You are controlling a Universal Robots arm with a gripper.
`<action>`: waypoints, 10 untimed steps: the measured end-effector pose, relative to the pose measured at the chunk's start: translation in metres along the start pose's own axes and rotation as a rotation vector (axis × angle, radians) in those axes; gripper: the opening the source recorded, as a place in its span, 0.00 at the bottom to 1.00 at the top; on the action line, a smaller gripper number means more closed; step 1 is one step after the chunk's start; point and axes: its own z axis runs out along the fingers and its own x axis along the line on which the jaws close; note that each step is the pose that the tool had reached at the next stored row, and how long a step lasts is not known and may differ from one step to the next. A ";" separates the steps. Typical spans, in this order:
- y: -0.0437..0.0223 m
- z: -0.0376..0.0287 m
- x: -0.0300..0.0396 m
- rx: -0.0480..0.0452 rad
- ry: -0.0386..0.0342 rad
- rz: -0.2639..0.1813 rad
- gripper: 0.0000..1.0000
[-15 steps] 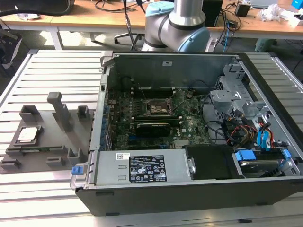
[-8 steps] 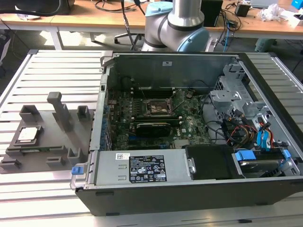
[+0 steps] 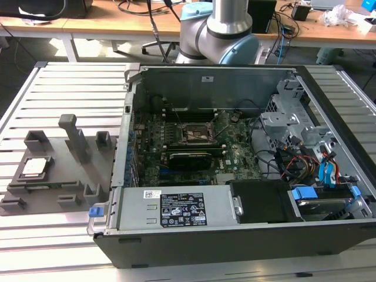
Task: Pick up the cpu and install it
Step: 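Reach for the cpu, then pick up the cpu and move it towards the insertion slot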
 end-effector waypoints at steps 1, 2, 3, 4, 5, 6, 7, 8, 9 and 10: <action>0.0000 -0.0001 0.0001 0.0001 0.0000 0.000 0.11; 0.0000 0.0000 0.0001 0.0000 0.0000 0.000 0.11; 0.0000 0.0000 0.0001 0.0000 0.0000 0.000 0.11; 0.0000 -0.0001 0.0005 0.0000 0.0001 0.000 0.11; -0.0001 -0.0001 0.0007 0.0000 0.0001 0.000 0.11; -0.0001 -0.0001 0.0008 0.0001 0.0001 0.000 0.11; -0.0001 -0.0001 0.0008 0.0001 0.0001 0.000 0.11; -0.0001 -0.0001 0.0008 0.0000 0.0000 0.000 0.11; -0.0001 -0.0001 0.0009 0.0001 0.0001 0.000 0.11; -0.0001 -0.0001 0.0009 0.0000 0.0001 0.000 0.11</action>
